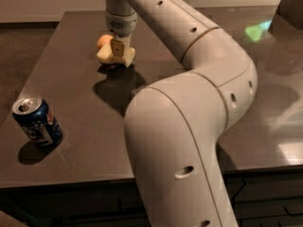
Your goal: Move sponge near orange
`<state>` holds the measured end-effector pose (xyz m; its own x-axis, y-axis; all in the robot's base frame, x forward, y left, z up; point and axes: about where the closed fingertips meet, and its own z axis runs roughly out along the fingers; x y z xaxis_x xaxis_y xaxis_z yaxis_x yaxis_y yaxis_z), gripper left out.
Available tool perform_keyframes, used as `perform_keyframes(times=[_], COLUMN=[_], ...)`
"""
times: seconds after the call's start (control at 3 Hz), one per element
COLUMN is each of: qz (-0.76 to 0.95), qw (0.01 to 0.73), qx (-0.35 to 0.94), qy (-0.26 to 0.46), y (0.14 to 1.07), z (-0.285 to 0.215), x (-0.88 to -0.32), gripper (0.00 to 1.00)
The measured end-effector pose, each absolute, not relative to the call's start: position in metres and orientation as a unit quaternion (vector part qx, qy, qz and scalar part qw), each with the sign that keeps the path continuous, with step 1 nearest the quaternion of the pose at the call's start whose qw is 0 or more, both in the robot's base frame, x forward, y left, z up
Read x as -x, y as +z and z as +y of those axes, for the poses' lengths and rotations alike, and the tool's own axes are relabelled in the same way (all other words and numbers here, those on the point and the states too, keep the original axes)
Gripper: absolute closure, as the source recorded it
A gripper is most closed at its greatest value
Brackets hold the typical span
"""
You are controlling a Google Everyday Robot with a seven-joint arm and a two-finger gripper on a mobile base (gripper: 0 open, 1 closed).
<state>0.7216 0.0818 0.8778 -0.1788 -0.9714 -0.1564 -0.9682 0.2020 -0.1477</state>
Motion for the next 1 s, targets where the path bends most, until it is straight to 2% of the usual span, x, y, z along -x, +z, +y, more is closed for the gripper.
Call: perform_keyframes(times=[0.67, 1.0], qz=[0.762, 0.761], qw=[0.096, 0.094], qx=[0.640, 0.642], qy=[-0.012, -0.017], y=[0.860, 0.856], z=[0.079, 0.075], x=[-0.739, -0.743], gripper=[0.99, 0.71])
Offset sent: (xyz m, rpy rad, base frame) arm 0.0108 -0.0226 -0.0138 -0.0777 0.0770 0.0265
